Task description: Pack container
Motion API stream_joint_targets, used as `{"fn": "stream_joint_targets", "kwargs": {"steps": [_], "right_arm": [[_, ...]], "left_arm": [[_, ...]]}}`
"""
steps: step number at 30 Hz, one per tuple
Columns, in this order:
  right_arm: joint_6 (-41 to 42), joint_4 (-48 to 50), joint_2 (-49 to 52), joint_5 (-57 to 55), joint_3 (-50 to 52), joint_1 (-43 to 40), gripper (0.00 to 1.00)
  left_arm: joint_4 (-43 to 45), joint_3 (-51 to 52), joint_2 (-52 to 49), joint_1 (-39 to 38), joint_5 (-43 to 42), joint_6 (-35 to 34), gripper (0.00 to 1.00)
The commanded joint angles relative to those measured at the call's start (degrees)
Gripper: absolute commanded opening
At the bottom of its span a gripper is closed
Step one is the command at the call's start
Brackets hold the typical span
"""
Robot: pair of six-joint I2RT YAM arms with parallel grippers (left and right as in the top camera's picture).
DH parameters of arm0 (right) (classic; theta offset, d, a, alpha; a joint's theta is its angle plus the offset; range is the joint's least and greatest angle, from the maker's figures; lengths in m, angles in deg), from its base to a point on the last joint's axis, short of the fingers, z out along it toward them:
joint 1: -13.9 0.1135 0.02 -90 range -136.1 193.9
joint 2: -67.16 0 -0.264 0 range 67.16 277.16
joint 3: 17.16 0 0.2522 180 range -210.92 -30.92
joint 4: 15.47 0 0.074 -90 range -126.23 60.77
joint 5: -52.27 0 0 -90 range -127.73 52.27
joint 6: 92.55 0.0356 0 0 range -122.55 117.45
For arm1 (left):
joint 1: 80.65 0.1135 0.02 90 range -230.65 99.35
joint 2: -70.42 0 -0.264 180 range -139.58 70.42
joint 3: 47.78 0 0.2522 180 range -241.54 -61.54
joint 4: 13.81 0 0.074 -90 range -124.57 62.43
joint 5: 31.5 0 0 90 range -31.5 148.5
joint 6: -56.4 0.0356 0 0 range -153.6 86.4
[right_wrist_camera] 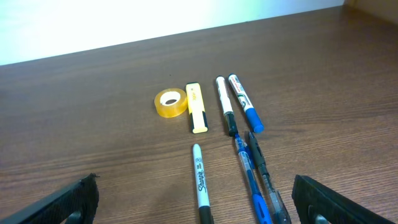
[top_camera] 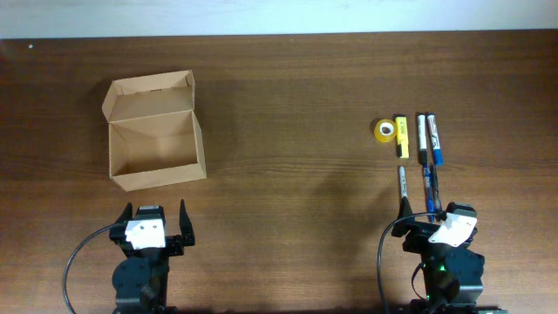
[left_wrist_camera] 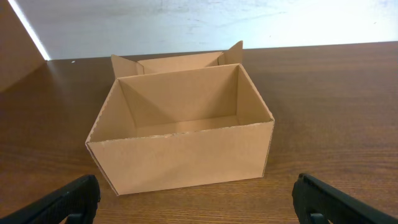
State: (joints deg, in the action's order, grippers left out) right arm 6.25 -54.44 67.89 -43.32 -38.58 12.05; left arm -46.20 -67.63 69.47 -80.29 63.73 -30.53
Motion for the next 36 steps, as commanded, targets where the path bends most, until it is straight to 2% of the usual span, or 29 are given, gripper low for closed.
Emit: {"fn": "stream_joint_targets", "kwargs": {"steps": [1,17,25,28,32,36], "right_arm": [[-0.15,0.00,-0.59,-0.92,0.39,-0.48,0.99],[-0.13,0.00,-0.59,-0.92,0.39,-0.48,0.99],[-0.15,0.00,-0.59,-0.92,0.39,-0.48,0.99],[-0.15,0.00,-0.59,-0.92,0.39,-0.48,0.99],[-0.15,0.00,-0.59,-0.92,0.39,-0.48,0.99],[-0.15,0.00,-0.59,-0.92,0.39,-0.48,0.99]], "left_arm": [[0.20,0.42,0.61,0.09,0.61,0.90,1.00],[0.24,0.42,0.61,0.07,0.46,0.87,1.00],[0.22,0.42,-0.33,0.09,-2.69,0.79,1.00],[-1.01,-0.33,-1.09,0.09,-4.15,-3.28,1.00],[-9.11,-8.37,-2.78,0.09,-6.08,-9.97,1.00],[-12.33,-20.72,-7.87,0.09,-2.21,-9.92,1.00]]}}
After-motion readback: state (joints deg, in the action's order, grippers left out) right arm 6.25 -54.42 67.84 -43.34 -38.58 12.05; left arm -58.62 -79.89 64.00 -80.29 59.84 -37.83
